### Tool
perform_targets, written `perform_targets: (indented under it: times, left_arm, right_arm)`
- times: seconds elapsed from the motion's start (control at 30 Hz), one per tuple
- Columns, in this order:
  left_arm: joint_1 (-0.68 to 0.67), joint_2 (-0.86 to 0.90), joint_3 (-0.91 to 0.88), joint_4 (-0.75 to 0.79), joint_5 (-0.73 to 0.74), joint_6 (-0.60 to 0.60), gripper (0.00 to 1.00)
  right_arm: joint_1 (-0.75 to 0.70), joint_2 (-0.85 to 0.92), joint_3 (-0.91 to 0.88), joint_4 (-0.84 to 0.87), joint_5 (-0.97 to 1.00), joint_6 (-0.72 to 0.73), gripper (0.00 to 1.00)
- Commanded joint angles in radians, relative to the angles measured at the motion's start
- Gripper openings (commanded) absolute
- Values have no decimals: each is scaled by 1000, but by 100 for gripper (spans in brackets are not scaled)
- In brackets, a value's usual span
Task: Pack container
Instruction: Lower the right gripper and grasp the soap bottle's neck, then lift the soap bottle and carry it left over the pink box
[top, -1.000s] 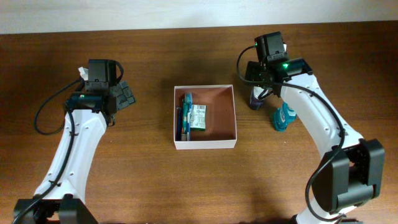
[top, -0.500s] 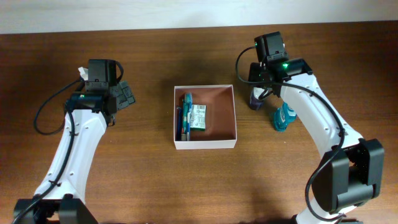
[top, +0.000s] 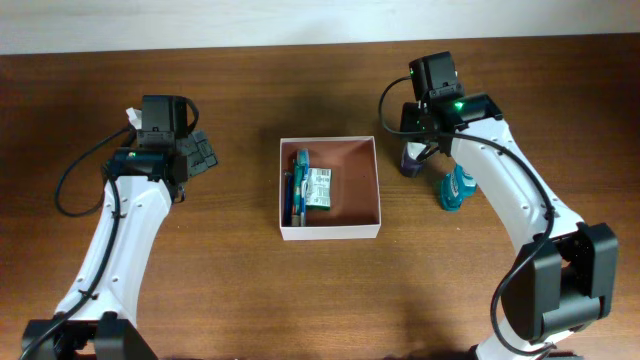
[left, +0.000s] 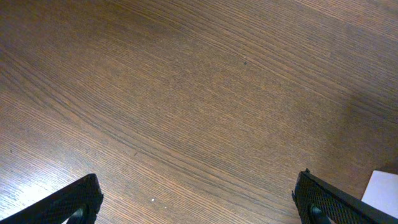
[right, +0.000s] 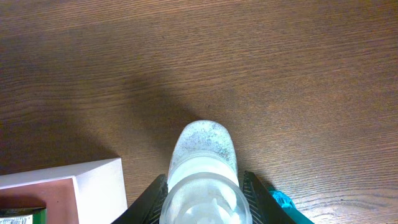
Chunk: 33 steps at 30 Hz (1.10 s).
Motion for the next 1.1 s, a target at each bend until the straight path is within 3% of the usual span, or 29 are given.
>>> perform_targets:
  times: [0.0, 0.6, 1.07]
  left_arm:
    - [2, -7, 8, 2, -14, 1, 99]
    - [2, -7, 8, 2, -14, 1, 99]
    - [2, -7, 8, 2, -14, 1, 99]
  right_arm:
    - [4, 16, 19, -2, 16, 2, 29]
    - [5, -48, 48, -38, 20, -39, 29]
    - [16, -57, 306, -287, 20, -50, 30]
